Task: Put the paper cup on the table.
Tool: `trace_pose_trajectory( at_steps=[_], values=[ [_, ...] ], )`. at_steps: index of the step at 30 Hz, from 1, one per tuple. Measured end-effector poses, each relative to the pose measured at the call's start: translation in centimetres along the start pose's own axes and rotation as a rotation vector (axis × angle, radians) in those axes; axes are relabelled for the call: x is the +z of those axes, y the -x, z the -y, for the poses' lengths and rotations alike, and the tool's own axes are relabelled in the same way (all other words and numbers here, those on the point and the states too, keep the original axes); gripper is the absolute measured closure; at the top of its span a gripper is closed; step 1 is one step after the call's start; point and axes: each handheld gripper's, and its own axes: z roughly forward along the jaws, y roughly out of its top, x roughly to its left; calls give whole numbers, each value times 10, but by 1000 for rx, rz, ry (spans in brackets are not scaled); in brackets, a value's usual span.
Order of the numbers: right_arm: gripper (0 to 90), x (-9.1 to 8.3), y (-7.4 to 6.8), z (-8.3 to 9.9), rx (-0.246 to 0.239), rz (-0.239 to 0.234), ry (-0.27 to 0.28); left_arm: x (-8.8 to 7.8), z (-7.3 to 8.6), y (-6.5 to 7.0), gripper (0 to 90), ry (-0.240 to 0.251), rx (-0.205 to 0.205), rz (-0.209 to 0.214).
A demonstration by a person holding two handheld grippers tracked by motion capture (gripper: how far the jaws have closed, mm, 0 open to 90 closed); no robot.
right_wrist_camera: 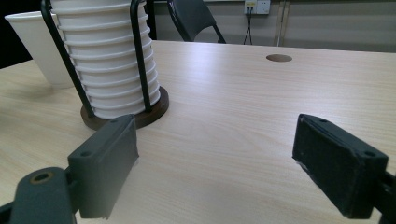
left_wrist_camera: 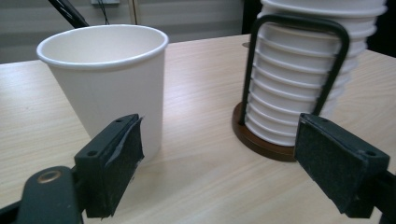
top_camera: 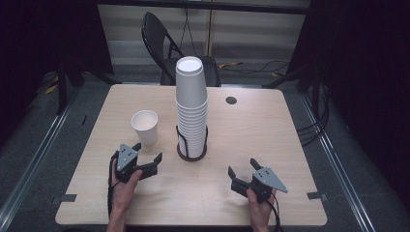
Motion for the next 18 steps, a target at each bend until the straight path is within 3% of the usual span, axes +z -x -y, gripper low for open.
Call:
trace_pose_trajectory(
  at_steps=[3, 6, 13, 16, 18],
  values=[
    [138, 0, 0, 0, 1, -2, 2, -3, 5, 7, 156, 1, 0, 10],
    [138, 0, 0, 0, -2, -1, 1, -4, 8, 13, 157, -13, -5, -7],
    [138, 0, 0, 0, -1, -2, 1, -10, 17, 28, 154, 4, 4, 58],
    [137, 0, 0, 0, -1, -3, 2, -14, 23, 32, 154, 42, 40, 95],
    [138, 0, 0, 0, 1, -4, 2, -13, 26, 33, 154, 33, 25, 93]
  ],
)
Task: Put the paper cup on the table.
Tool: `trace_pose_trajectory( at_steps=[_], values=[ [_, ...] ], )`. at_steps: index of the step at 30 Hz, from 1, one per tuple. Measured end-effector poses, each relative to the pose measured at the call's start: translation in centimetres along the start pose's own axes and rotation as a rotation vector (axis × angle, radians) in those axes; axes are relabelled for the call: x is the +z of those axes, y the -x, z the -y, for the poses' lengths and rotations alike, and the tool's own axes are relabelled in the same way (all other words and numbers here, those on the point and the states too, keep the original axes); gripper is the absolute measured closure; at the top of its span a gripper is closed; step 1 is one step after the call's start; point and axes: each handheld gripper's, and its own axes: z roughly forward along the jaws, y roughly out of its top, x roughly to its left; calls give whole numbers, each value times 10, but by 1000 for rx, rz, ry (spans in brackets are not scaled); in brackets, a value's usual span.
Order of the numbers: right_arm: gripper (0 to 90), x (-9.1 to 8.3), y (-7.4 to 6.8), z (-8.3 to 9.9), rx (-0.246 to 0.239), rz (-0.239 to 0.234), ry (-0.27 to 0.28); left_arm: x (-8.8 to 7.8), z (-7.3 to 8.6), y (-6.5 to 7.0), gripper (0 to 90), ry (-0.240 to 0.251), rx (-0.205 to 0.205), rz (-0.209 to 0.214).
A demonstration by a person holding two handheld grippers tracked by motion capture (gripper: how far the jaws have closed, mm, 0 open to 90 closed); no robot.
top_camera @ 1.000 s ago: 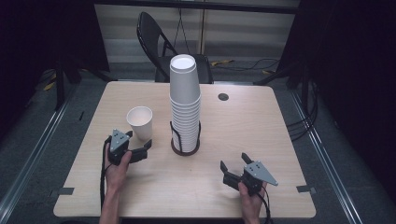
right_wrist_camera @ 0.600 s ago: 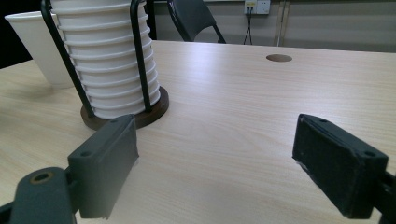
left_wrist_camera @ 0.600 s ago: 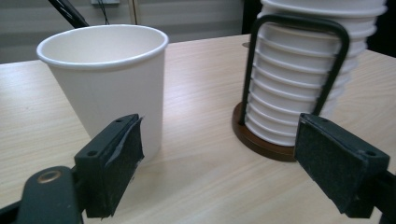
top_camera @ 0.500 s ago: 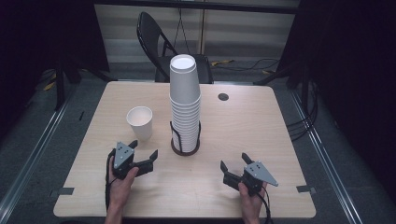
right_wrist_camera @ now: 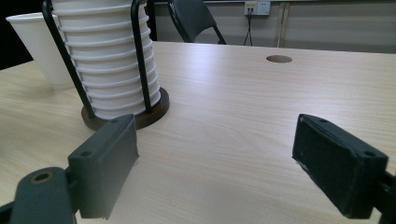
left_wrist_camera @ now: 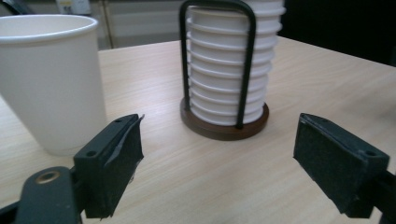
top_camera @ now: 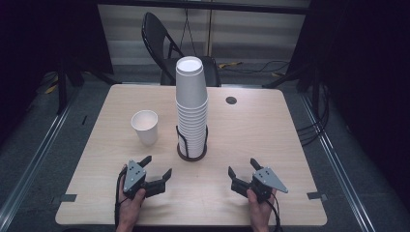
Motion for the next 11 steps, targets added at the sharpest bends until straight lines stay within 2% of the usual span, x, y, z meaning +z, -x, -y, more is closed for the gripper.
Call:
trace_pose_trajectory(
  at_steps=[1, 5, 8, 10, 11],
  values=[
    [138, 0, 0, 0, -1, 0, 0, 1, 2, 1, 154, -4, -13, -6],
    [138, 0, 0, 0, 0, 1, -1, 0, 8, 5, 154, 1, 9, -10],
    [138, 0, 0, 0, 0, 1, 0, -2, 9, 7, 154, 30, 10, -25],
    [138, 1, 0, 0, -4, 2, -3, -3, 10, 8, 155, 31, 13, -33],
    [138, 1, -1, 0, -3, 4, -6, -3, 10, 9, 155, 39, 25, -37]
  ],
)
